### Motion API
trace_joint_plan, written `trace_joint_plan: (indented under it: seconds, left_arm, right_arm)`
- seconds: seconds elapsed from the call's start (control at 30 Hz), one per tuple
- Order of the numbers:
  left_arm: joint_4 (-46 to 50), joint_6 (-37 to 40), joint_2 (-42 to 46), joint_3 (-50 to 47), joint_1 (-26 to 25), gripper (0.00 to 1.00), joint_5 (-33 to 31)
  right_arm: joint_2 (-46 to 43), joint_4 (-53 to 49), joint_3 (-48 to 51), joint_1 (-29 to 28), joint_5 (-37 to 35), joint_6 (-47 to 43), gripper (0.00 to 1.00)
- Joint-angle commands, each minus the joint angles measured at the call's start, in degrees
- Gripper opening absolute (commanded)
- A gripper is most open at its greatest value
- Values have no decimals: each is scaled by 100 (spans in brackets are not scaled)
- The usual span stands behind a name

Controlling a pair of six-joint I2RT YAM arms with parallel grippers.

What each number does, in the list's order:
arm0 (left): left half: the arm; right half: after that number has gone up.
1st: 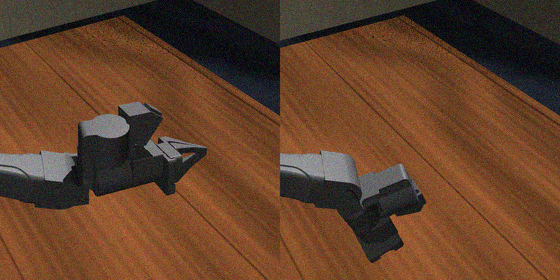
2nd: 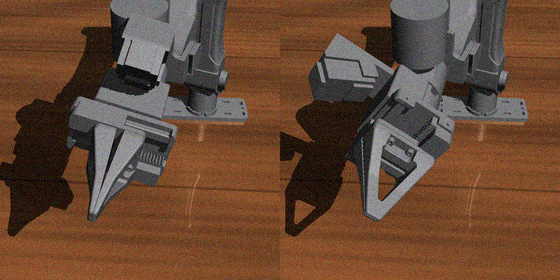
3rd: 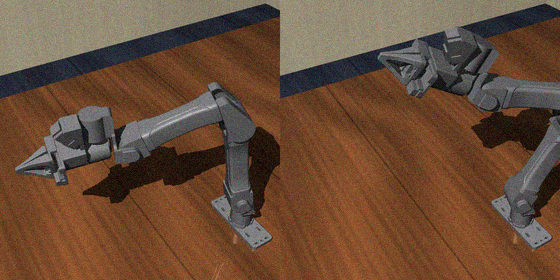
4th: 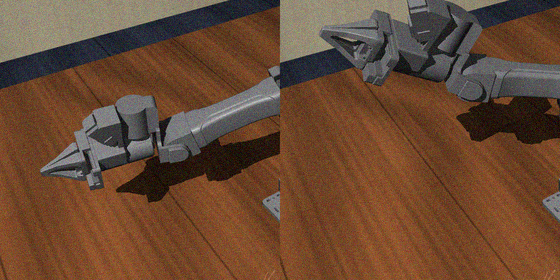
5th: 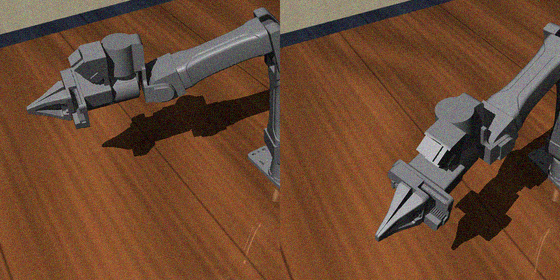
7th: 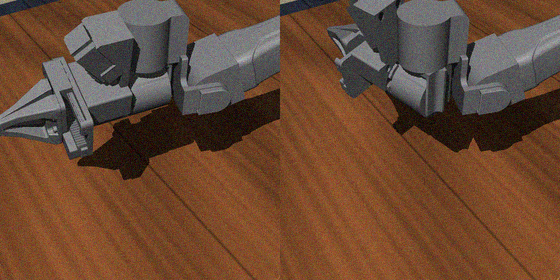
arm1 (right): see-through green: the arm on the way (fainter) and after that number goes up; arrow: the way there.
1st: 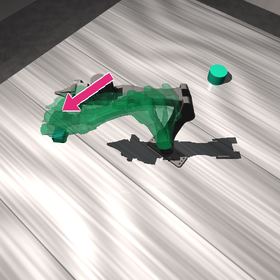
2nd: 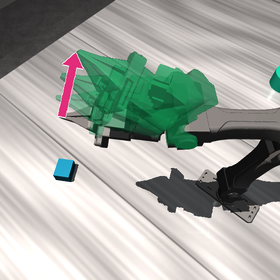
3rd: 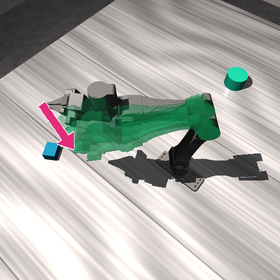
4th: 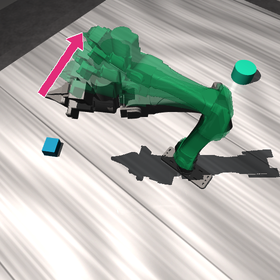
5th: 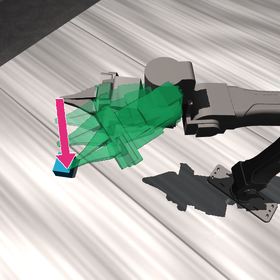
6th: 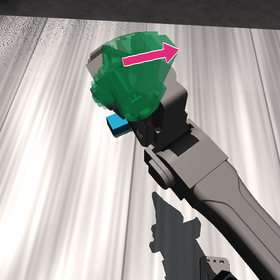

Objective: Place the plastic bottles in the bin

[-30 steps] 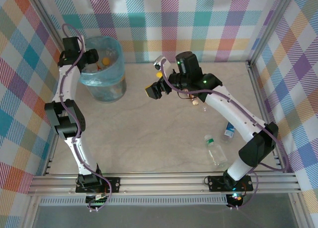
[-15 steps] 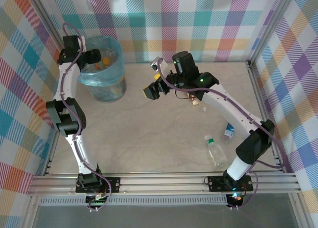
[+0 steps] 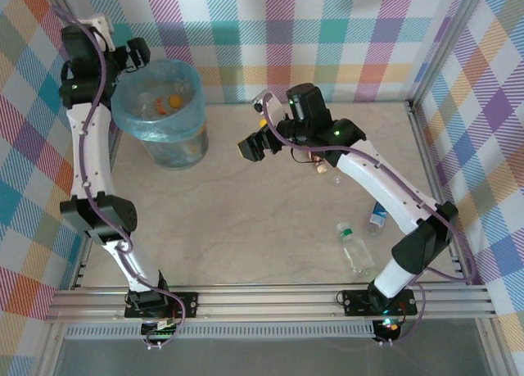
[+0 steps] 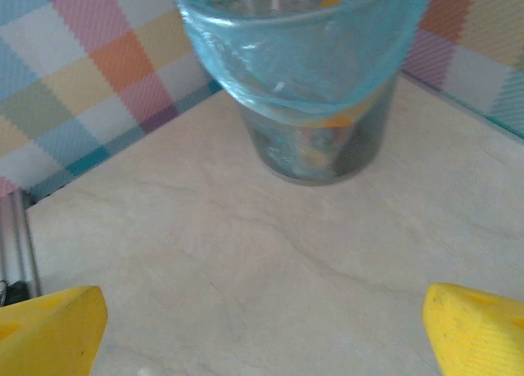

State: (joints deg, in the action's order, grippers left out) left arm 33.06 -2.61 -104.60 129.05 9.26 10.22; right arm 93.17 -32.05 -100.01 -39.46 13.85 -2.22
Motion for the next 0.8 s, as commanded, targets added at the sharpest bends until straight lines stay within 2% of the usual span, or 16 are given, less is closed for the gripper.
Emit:
trace_joint_plan:
  seconds: [0.0,0.17,0.47,0.63,0.77]
  left_arm:
    - [183,-15,524,-21,-271,88,214]
    - [-4,324,1255,-861,-1247,88,242]
    - [-210,1243,1752,-2203,-3570,88,314]
    - [-390,839,1533,-2586,-4204,87,631]
    - [-444,774,1401,-2802,-4577,87,583]
  right_arm:
    - [-244,-680,-285,53,-899,229,99]
    - [-592,-1615,31,598,-1544,795,99]
    - [-1584,-2780,1821,2002,-1531,1895,100]
    - [-1936,-3083,2674,2577,-1676,2398,100]
    - [-2012,-3201,3309,2909,-1976,2892,100]
